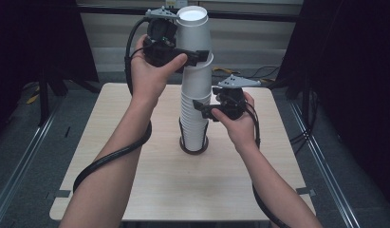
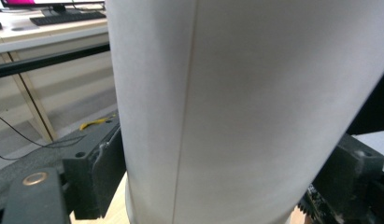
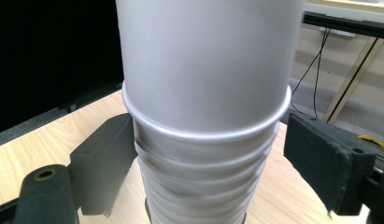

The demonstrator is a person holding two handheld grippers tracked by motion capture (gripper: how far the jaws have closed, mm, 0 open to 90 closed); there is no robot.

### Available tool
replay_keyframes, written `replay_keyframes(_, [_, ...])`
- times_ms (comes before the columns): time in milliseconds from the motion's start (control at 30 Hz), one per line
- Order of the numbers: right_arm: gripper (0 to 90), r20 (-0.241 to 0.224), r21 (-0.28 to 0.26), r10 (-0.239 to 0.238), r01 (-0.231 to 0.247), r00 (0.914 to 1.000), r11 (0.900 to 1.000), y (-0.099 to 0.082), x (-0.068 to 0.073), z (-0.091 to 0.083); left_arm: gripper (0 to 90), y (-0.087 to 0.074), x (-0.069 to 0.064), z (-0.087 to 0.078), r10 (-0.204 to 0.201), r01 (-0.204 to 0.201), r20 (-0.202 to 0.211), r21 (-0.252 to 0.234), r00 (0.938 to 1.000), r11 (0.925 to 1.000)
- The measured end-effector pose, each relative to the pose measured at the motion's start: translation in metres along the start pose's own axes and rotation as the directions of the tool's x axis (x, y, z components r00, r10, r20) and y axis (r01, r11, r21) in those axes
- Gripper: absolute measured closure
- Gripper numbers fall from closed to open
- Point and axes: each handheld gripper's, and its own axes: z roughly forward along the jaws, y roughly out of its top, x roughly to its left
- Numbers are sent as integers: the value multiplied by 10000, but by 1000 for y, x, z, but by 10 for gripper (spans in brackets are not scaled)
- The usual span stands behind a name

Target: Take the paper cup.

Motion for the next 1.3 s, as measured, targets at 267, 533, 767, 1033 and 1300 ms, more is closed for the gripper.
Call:
replay_keyframes(267, [155, -53, 33, -53, 53, 10000, 10000, 1, 2, 1, 140, 2, 2, -6, 14, -14, 3, 1, 10000, 10000])
replay_keyframes(533, [155, -1, 86, -77, 77, 10000, 9999, 0, 3, 2, 141, -2, 9, -21, -106, 106, -94, -22, 9999, 9999])
replay_keyframes(767, [151, 69, 121, -158, 157, 9999, 9998, 1, 5, 3, 141, -8, 12, -30, -128, 129, -37, 118, 9999, 9998])
replay_keyframes(1033, [151, 67, 204, -179, 177, 9998, 9996, 0, 6, 1, 141, -12, 13, -43, -101, 102, -50, 126, 9999, 9999])
replay_keyframes(1300, [151, 56, 233, -252, 251, 9997, 9994, -2, 5, 0, 142, -19, 15, -58, -103, 101, 80, 212, 9999, 9997])
